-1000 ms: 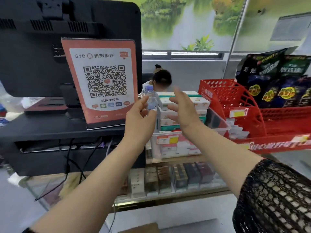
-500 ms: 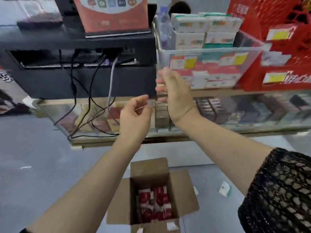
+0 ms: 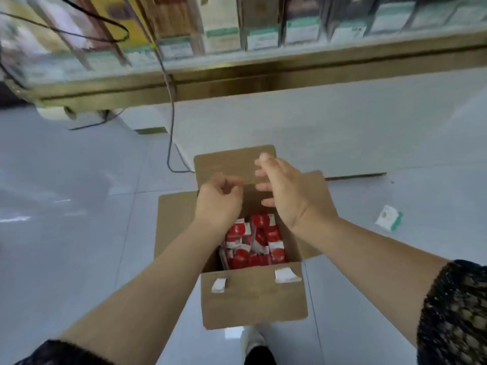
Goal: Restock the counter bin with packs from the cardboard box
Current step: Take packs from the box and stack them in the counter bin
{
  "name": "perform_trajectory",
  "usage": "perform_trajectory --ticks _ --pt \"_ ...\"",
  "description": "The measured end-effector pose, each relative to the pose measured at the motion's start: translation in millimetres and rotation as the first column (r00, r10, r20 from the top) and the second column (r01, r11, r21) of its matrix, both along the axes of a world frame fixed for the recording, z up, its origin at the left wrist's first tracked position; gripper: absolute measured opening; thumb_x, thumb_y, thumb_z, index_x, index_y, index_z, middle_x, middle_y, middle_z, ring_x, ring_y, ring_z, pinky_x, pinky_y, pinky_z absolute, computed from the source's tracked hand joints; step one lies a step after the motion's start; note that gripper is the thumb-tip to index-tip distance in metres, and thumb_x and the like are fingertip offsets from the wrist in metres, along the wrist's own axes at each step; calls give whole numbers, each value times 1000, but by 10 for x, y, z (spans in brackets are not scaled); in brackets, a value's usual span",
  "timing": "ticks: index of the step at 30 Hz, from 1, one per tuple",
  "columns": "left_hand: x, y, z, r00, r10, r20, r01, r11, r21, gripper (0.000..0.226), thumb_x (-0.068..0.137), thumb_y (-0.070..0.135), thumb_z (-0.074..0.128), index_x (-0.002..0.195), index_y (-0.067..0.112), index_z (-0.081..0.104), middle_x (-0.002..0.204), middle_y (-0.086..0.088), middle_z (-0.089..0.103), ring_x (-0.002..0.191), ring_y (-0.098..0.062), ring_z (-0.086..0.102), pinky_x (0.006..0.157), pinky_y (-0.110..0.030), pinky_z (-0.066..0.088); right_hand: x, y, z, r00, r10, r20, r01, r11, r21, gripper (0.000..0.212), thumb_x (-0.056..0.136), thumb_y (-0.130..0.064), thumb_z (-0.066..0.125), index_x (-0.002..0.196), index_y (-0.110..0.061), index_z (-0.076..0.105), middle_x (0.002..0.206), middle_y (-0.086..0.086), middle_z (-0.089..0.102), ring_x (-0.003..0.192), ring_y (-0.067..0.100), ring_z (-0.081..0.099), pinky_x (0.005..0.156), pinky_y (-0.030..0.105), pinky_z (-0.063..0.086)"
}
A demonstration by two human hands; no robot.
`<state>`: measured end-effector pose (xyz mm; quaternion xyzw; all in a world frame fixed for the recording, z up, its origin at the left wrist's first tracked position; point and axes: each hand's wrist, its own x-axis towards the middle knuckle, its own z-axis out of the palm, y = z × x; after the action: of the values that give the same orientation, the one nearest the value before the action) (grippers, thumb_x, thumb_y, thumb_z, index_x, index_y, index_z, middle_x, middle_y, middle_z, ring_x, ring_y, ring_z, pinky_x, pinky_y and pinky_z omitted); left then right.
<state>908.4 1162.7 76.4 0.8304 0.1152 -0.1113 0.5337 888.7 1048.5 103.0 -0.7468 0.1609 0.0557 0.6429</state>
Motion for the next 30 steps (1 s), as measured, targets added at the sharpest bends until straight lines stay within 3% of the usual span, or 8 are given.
perform_trajectory --ticks 5,9,13,16,21,24,28,30 --pt "222 42 -1181 982 -83 -172 103 988 113 17 94 14 51 96 20 67 86 6 64 70 -6 56 66 -24 50 113 48 -1015 989 -15 -147 16 1000 5 66 74 -70 29 117 -29 58 114 -6 60 112 20 56 99 50 44" --pt "466 135 -2049 936 -55 -349 123 977 175 14 93 13 53 90 18 66 89 0 66 81 -15 63 78 -34 56 252 86 -1695 979 14 -205 -11 1000 16 33 95 -55 31 97 -30 53 92 -13 54 106 21 56 98 49 45" --pt "625 254 -2850 846 -129 -518 316 903 291 22 91 18 56 106 9 68 100 -9 70 94 -26 66 86 -41 55 372 141 -2165 961 7 -277 5 999 46 38 96 -53 33 109 -26 57 95 -12 54 107 20 55 98 48 45" --pt "670 310 -3324 707 -272 -652 598 723 347 34 92 19 54 120 1 61 116 -17 64 107 -33 62 91 -39 52 492 175 -2423 954 -7 -299 24 998 55 31 95 -54 35 97 -30 55 91 -14 54 103 20 56 96 49 46" --pt "720 440 -3872 357 -420 -834 934 191 303 54 89 30 59 140 18 43 140 -10 47 122 -29 50 100 -36 44 604 159 -2694 948 4 -319 29 995 98 29 95 -53 36 78 -34 50 89 -13 56 97 15 58 94 46 48" --pt "688 506 -4079 336 -288 -897 941 56 334 45 94 31 54 135 14 49 140 -7 48 126 -27 48 103 -36 40 616 121 -2806 943 20 -331 22 992 124 28 95 -52 39 78 -33 50 91 -12 56 97 14 58 94 45 49" --pt "603 537 -4206 295 -298 -908 938 -91 335 59 100 43 37 152 22 18 157 -9 21 144 -27 20 116 -43 16 620 52 -2896 937 28 -347 20 991 133 25 94 -53 42 78 -35 50 93 -10 58 100 16 59 96 45 48" --pt "585 555 -4219 277 -326 -904 918 -187 349 56 100 43 38 151 25 23 156 -8 25 142 -26 24 115 -47 16 626 19 -2900 935 30 -354 16 992 126 25 94 -53 41 78 -36 49 92 -11 57 101 16 59 96 44 47"
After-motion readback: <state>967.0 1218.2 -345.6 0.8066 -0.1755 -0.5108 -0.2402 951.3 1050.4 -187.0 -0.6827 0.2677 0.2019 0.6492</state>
